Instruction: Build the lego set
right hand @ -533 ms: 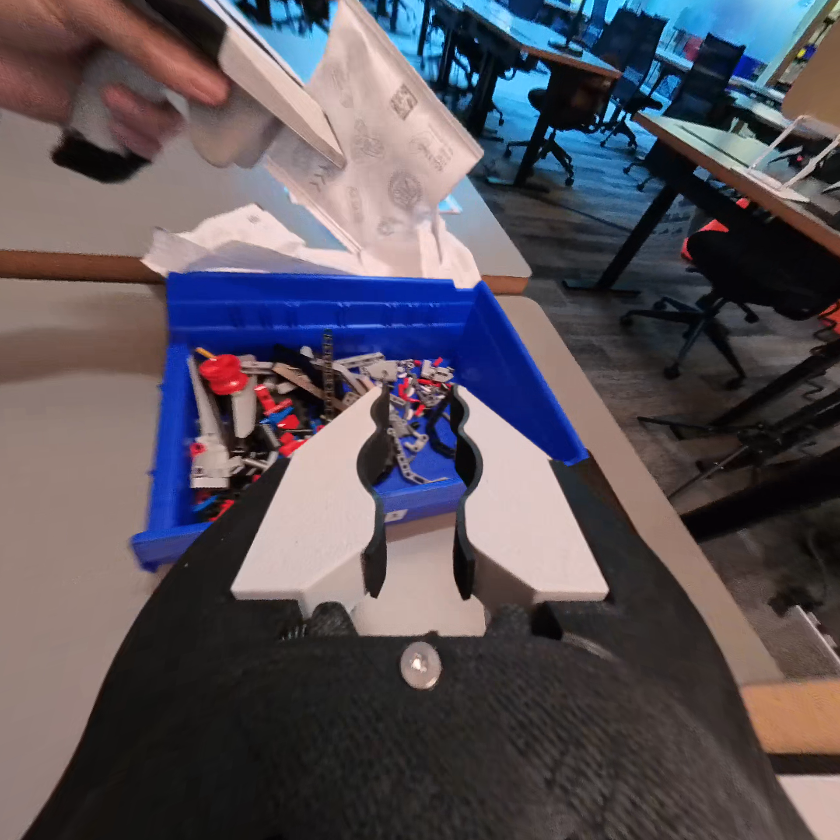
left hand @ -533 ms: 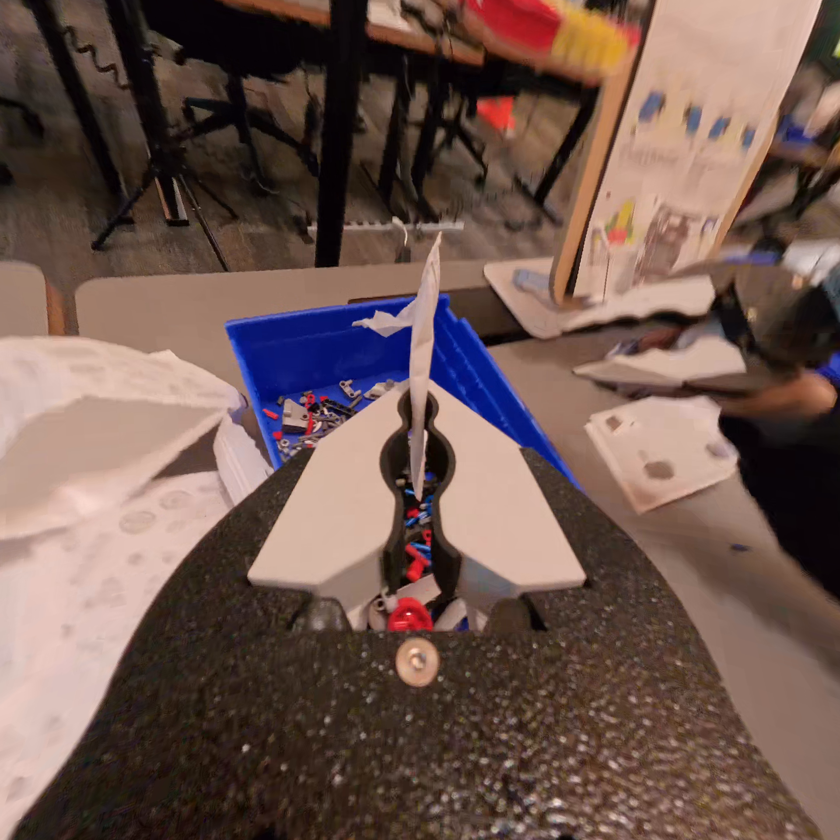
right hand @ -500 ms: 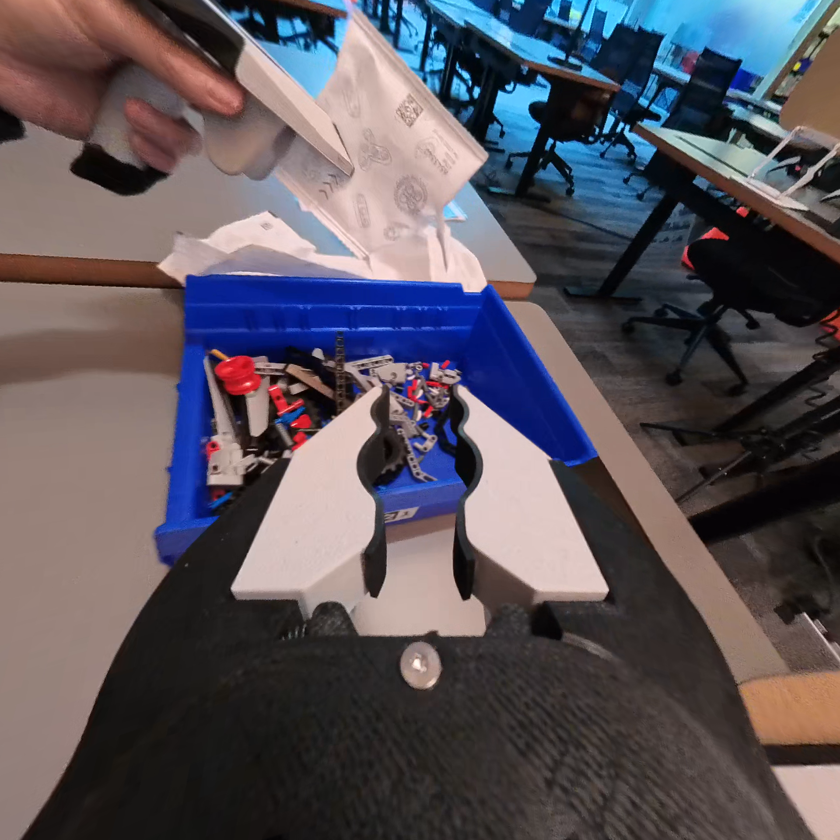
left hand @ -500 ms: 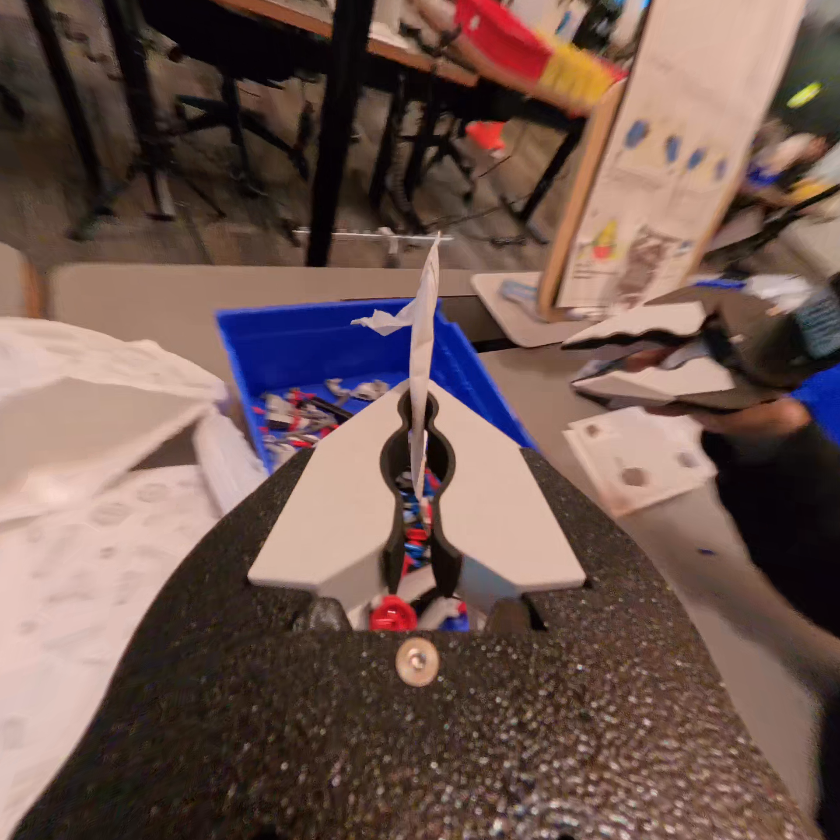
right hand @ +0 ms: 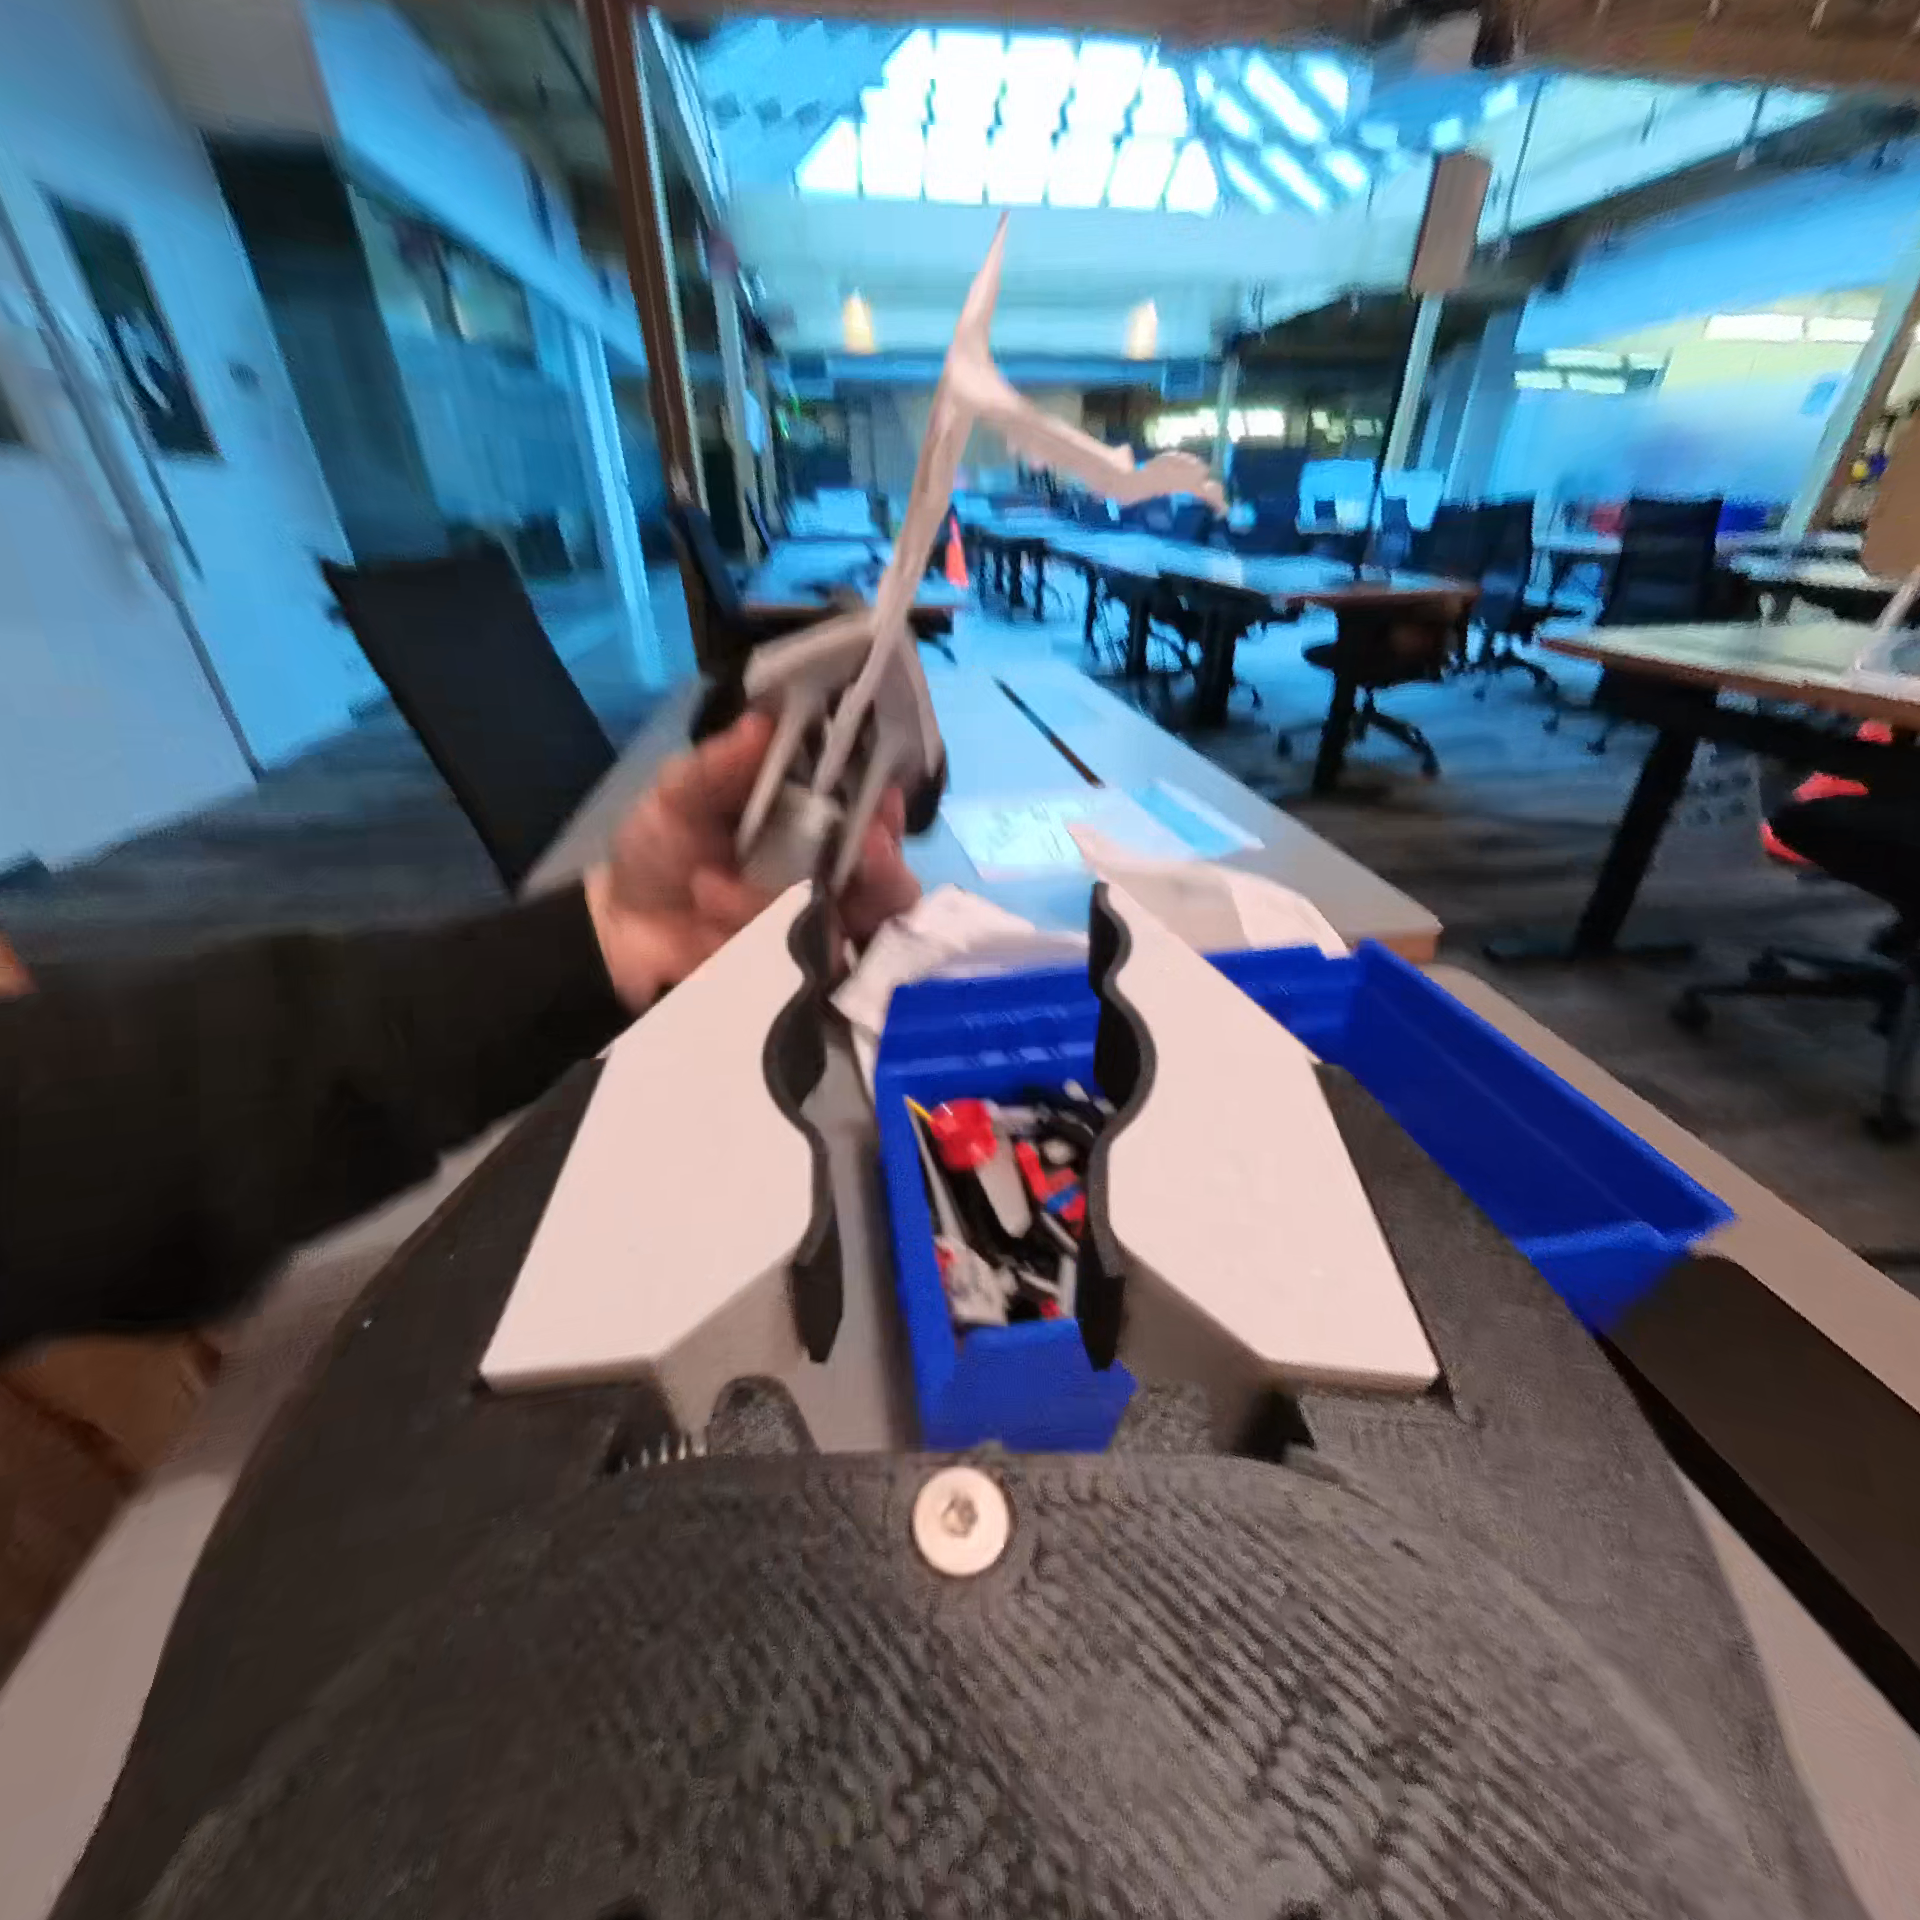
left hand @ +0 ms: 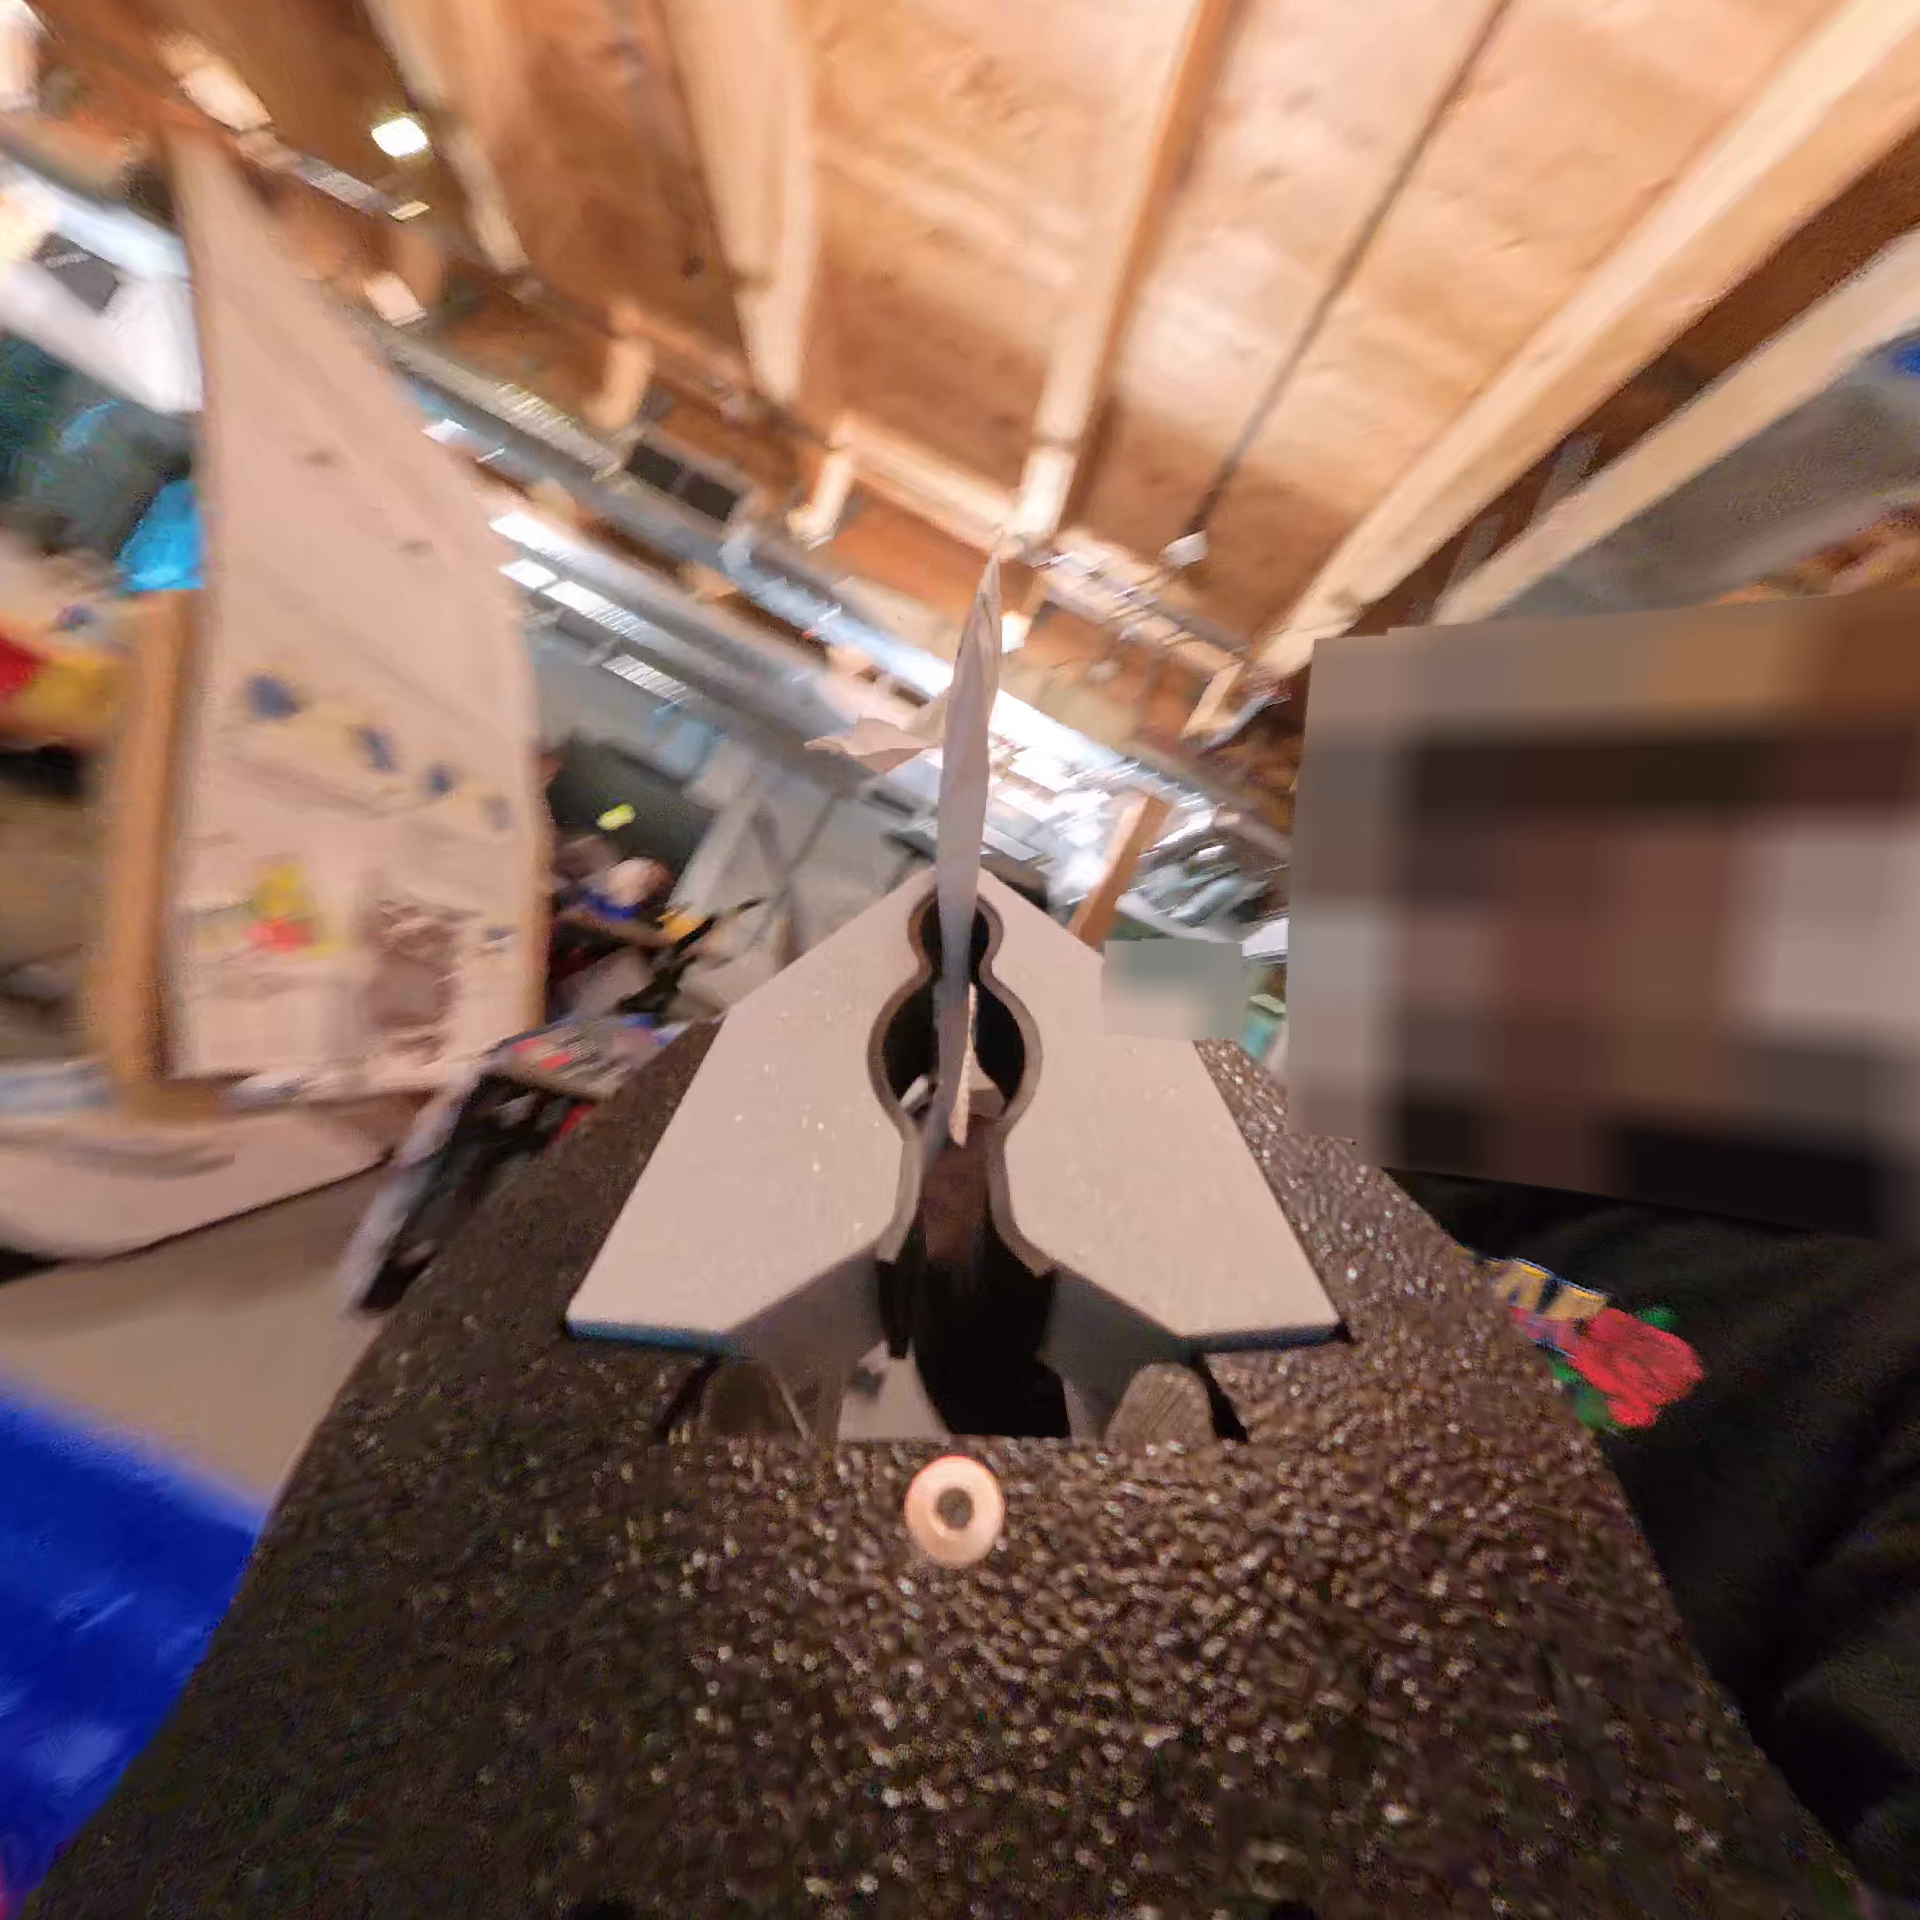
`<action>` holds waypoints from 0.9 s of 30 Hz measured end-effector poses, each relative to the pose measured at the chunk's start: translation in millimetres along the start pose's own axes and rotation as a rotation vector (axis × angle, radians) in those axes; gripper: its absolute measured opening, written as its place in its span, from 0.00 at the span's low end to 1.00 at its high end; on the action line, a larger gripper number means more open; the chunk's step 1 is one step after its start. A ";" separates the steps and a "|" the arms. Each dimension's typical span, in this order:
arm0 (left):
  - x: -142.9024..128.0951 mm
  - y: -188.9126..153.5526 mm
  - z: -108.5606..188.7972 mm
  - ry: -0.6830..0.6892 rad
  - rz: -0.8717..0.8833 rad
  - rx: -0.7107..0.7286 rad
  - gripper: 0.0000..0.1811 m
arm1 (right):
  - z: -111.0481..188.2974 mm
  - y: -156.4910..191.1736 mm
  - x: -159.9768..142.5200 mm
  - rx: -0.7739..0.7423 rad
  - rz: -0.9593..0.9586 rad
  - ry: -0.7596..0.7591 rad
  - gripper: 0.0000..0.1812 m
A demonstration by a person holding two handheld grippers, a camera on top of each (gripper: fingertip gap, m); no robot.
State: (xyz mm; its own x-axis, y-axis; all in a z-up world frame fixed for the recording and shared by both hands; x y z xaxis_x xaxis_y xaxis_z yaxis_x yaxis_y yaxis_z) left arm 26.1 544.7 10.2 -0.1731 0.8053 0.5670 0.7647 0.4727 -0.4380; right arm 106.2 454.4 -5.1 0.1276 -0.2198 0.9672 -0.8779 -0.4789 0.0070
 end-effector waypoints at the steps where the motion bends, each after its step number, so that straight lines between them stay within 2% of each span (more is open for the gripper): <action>1: -13.5 -6.7 -3.3 -0.015 0.007 -0.048 0.00 | 0.0 10.1 7.8 0.014 -0.011 -0.039 0.28; 4: -51.1 -23.1 -10.2 -0.037 -0.040 -0.143 0.00 | 3.0 42.6 25.0 0.076 0.009 -0.139 0.28; 5: -60.8 -28.6 -11.8 -0.045 -0.056 -0.168 0.00 | 5.1 52.2 27.0 0.098 0.018 -0.151 0.23; 7: -76.3 -35.1 -14.1 -0.057 -0.098 -0.178 0.00 | 11.1 61.0 26.3 0.087 0.089 -0.142 0.00; 9: -82.7 -33.6 -12.8 -0.057 -0.192 -0.102 0.01 | 18.1 66.2 23.5 0.073 0.169 -0.098 0.00; 11: -80.5 -33.6 -6.3 -0.037 -0.341 0.009 0.13 | 28.5 69.0 23.2 0.082 0.242 -0.033 0.00; 12: -77.0 -38.0 -1.4 -0.017 -0.430 0.043 0.13 | 34.3 68.2 22.7 0.092 0.269 0.005 0.00; 15: -68.3 -51.2 8.4 0.145 -0.611 0.162 0.17 | 50.9 68.5 14.5 0.228 0.191 0.140 0.00; 18: -87.3 -60.2 7.1 0.431 -0.610 0.205 0.25 | 62.0 65.7 11.9 0.344 -0.014 0.175 0.00; 19: -95.7 -60.6 6.8 0.512 -0.605 0.216 0.31 | 62.9 63.6 12.0 0.357 -0.067 0.166 0.00; 20: -102.1 -60.5 6.0 0.565 -0.609 0.226 0.32 | 63.2 62.6 10.8 0.373 -0.111 0.165 0.00; 22: -109.9 -59.6 3.6 0.608 -0.626 0.238 0.27 | 63.2 64.1 2.3 0.416 -0.181 0.211 0.00; 25: -116.3 -56.7 3.4 0.643 -0.612 0.242 0.00 | 59.2 63.4 -3.9 0.415 -0.248 0.208 0.00; 27: -112.5 -53.7 1.2 0.594 -0.584 0.278 0.00 | 56.9 56.5 -1.7 0.370 -0.252 0.155 0.00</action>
State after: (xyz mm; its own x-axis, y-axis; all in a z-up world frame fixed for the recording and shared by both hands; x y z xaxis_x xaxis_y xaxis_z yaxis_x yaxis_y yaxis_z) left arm 3.8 429.1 -31.0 -0.0781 0.1250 0.9891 0.4623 0.8835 -0.0752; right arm 82.7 379.4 -20.8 0.2203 0.0576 0.9737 -0.6015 -0.7778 0.1822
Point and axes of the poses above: each gripper's, where its closed fingertips meet, z back along the fingers, x out of its top, y = z × x across the jaws, the point moved 4 cm from there along z, back along the fingers, and after that the axes turned 11 degrees about -y, right-handed, at the moved point
